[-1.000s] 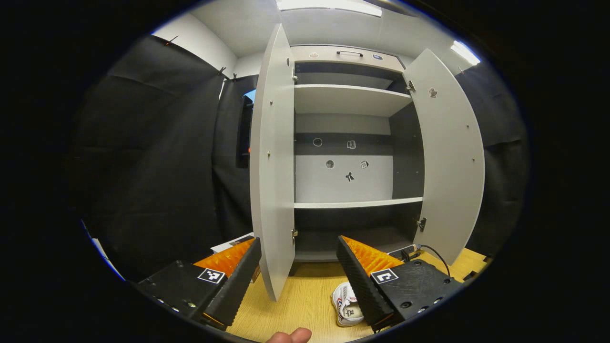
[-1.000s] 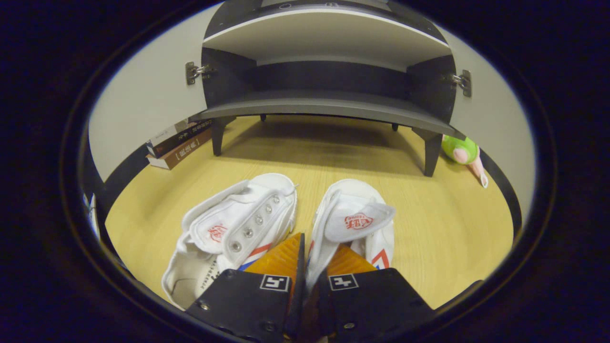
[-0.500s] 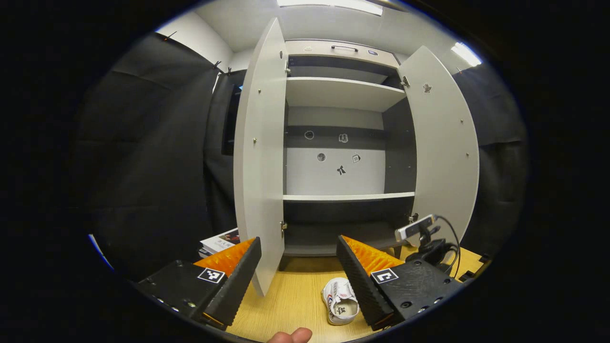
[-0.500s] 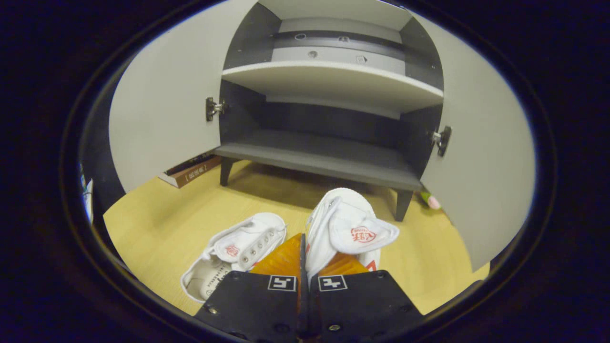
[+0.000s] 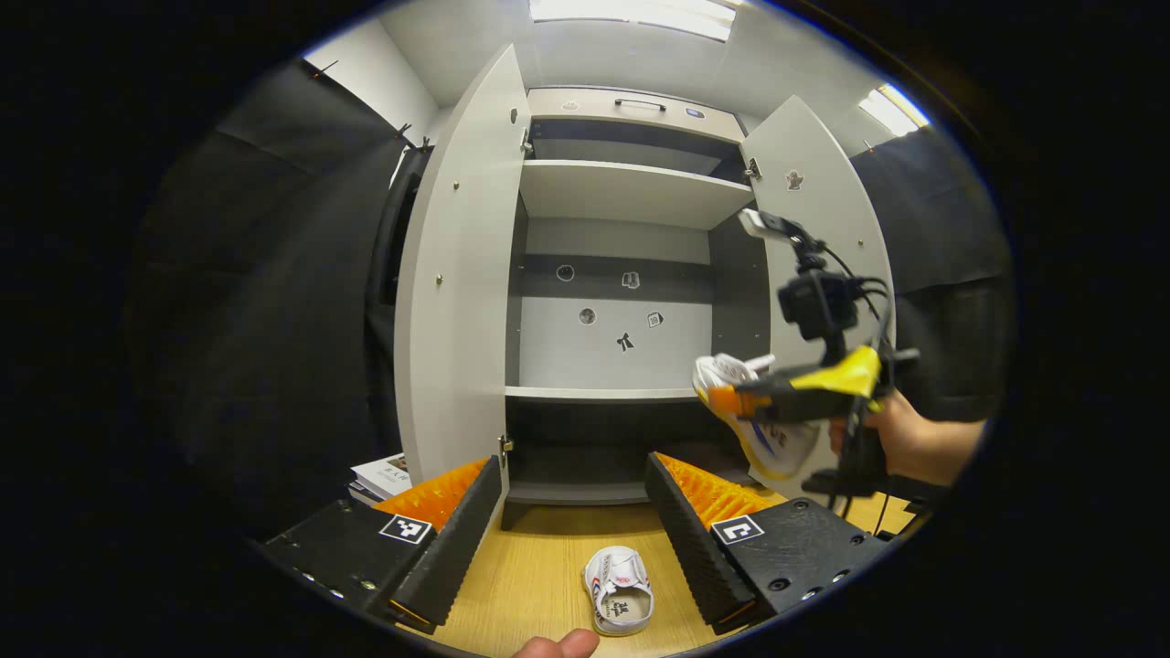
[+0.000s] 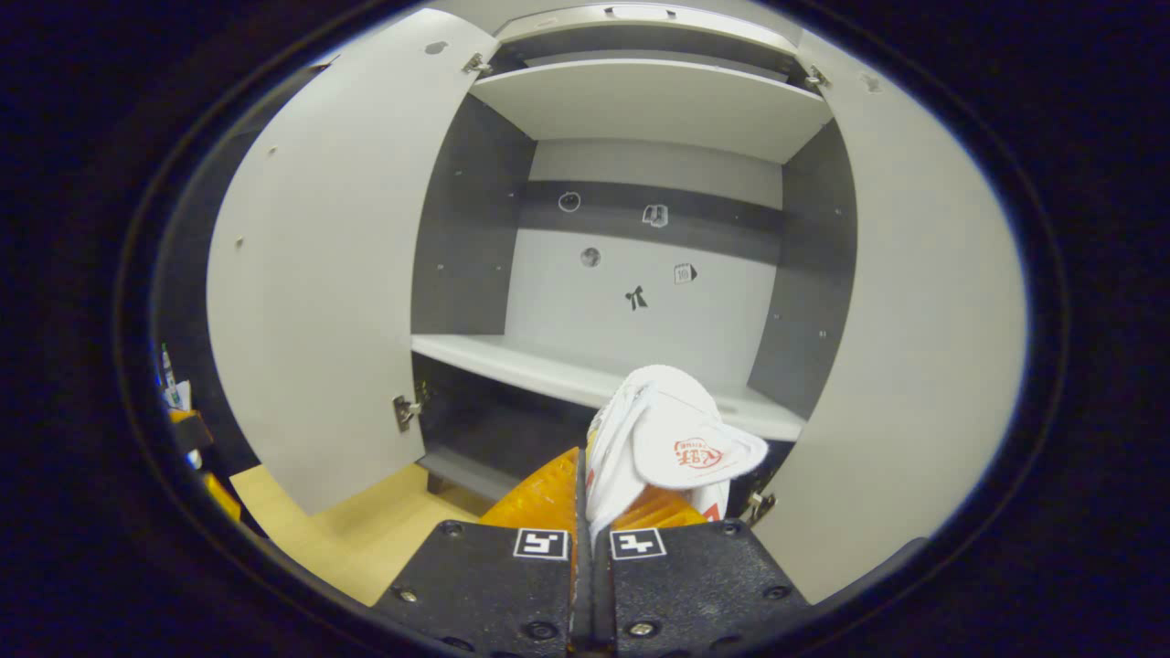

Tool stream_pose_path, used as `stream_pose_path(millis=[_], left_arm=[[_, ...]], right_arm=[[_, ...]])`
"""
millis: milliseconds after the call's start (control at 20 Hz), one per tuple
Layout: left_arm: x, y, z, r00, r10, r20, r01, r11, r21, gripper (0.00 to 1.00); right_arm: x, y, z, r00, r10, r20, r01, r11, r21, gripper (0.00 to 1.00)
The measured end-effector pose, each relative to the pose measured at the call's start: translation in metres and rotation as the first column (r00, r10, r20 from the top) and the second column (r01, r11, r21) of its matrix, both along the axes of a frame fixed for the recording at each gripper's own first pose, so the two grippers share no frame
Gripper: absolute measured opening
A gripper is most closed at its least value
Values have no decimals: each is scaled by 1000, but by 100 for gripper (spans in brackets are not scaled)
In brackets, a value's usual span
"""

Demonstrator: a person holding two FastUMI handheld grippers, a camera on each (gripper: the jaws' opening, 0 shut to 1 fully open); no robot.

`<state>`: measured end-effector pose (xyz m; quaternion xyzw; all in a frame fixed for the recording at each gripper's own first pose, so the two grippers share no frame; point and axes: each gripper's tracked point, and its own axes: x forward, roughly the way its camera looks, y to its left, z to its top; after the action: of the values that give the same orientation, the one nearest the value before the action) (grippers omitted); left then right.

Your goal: Grab one shoe with the right hand and put it into the shoe cabinet, grab the other shoe with the left hand and put it into the shoe cabinet; then close the right door with the right hand and the left door with the left hand.

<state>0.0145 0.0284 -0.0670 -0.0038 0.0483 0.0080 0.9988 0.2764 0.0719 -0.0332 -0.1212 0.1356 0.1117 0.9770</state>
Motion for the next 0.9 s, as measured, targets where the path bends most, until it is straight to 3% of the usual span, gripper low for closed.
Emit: stream_pose_path(millis=[200,300,400,600,900], left_arm=[[-6,1,-8,1000,-3,-2,3,999,49,95],[-10,0,-14,1000,-5,-14,6,997,73,95],[-11,3,-15,1000,9,-9,-8,995,101,95],[-13,12,-10,999,35,6,-36,992,123,97],[-16,33,-13,996,85,-8,-83,988,128,96]], right_arm=[[97,1,45,997,-66,-34,64,997,-45,4],[138,-2,41,992,-92,-83,80,987,-140,4],[168,0,30,982,-121,-145,95,980,-174,4],[202,8,-2,946,-171,-276,120,974,-193,4],[221,14,-19,918,-197,-343,131,970,-207,4]])
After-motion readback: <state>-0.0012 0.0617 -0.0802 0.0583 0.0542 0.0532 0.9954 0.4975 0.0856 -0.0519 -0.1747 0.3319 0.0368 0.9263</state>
